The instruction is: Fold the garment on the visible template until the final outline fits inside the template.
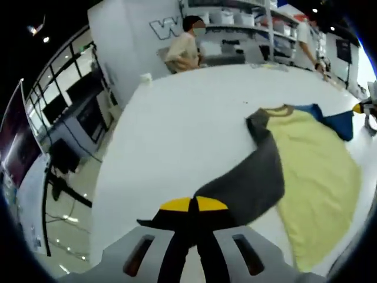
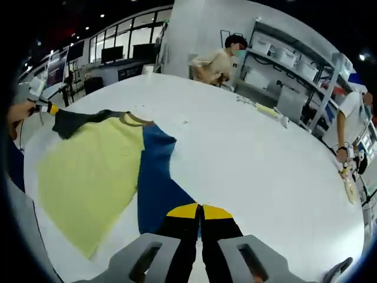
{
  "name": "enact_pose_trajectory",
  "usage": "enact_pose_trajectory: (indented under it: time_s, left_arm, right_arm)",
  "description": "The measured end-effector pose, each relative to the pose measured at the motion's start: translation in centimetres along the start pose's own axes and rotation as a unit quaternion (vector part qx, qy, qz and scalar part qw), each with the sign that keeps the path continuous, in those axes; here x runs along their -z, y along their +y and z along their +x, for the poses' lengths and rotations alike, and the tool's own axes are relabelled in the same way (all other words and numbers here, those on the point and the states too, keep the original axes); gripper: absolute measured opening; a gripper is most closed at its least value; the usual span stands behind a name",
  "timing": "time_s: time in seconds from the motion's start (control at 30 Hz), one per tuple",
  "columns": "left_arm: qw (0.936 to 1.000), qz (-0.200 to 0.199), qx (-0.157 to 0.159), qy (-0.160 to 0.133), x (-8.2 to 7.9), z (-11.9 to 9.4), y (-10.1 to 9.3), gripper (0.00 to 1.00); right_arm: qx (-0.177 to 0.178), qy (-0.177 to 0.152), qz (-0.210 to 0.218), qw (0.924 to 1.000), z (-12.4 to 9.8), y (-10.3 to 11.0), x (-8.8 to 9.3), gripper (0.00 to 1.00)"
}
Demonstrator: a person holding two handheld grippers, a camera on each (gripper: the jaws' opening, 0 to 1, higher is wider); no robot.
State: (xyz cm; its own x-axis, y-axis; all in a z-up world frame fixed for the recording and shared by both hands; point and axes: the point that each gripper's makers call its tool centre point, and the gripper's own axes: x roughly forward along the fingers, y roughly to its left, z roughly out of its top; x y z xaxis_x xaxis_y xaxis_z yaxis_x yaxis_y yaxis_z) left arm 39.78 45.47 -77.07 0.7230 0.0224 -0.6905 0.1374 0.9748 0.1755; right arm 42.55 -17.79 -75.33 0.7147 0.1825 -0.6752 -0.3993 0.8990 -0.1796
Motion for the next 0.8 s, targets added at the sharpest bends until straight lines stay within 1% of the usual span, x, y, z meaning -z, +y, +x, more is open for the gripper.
enact_pose_trajectory:
  time_s: [0.03, 0.1, 0.13, 0.17, 0.27, 0.3, 0.33, 0.37, 0.4, 0.5, 0.53, 0.6, 0.63, 0.7, 0.73, 0.8]
  left_arm:
    - [0.9999, -0.005, -0.012, 0.005, 0.2, 0.4, 1.0, 0.00]
    - [0.9998, -0.004, -0.017, 0.009, 0.2, 0.4, 1.2, 0.00]
    - [0.9996, -0.010, -0.023, 0.017, 0.3, 1.3, 2.6, 0.00]
    - [0.9994, -0.011, -0.027, 0.019, 0.4, 1.5, 3.1, 0.00]
    - [0.9990, -0.009, -0.035, 0.027, 0.6, 1.7, 3.5, 0.00]
    - [0.9987, -0.011, -0.038, 0.031, 0.8, 1.8, 3.7, 0.00]
    - [0.9985, -0.017, -0.039, 0.035, 1.0, 1.8, 3.9, 0.00]
    - [0.9980, -0.031, -0.042, 0.036, 1.0, 2.0, 4.7, 0.00]
    - [0.9980, -0.029, -0.044, 0.034, 0.8, 2.3, 5.5, 0.00]
    - [0.9971, -0.029, -0.057, 0.042, 0.9, 2.3, 6.1, 0.00]
    - [0.9963, -0.033, -0.064, 0.047, 1.3, 2.2, 6.4, 0.00]
    - [0.9957, -0.038, -0.066, 0.051, 1.6, 2.3, 6.6, 0.00]
    - [0.9957, -0.040, -0.064, 0.052, 1.7, 2.4, 6.6, 0.00]
    - [0.9959, -0.034, -0.064, 0.054, 1.8, 3.0, 7.1, 0.00]
    - [0.9960, -0.029, -0.064, 0.055, 1.8, 3.0, 7.0, 0.00]
    - [0.9957, -0.029, -0.068, 0.057, 2.0, 3.1, 7.0, 0.00]
  right_arm:
    - [0.015, 0.005, 0.000, 0.9999, 0.0, -1.3, -0.1, 0.00]
    - [0.023, 0.006, -0.002, 0.9997, 0.0, -1.9, -0.2, 0.00]
    - [0.028, 0.007, 0.005, 0.9996, 0.3, -2.6, -0.1, 0.00]
    - [0.034, 0.008, 0.012, 0.9993, 0.5, -3.4, -0.1, 0.00]
    - [0.045, 0.012, 0.016, 0.9988, 1.1, -4.6, 0.2, 0.00]
    - [0.049, 0.015, 0.018, 0.9985, 1.2, -4.8, 0.5, 0.00]
    - [0.056, 0.020, 0.023, 0.9980, 2.1, -5.5, 1.1, 0.00]
    - [0.061, 0.026, 0.025, 0.9975, 2.2, -5.7, 1.5, 0.00]
    - [0.064, 0.027, 0.025, 0.9973, 2.4, -5.9, 1.6, 0.00]
    - [0.074, 0.030, 0.035, 0.9962, 2.6, -6.9, 2.1, 0.00]
    - [0.080, 0.030, 0.043, 0.9954, 2.7, -7.0, 2.1, 0.00]
    - [0.092, 0.032, 0.058, 0.9935, 3.2, -7.8, 2.8, 0.00]
    - [0.100, 0.036, 0.058, 0.9926, 3.2, -8.4, 3.3, 0.00]
    - [0.112, 0.044, 0.045, 0.9917, 3.4, -9.1, 3.9, 0.00]
    - [0.115, 0.043, 0.044, 0.9915, 3.5, -9.3, 3.9, 0.00]
    - [0.132, 0.039, 0.043, 0.9896, 3.3, -9.8, 3.7, 0.00]
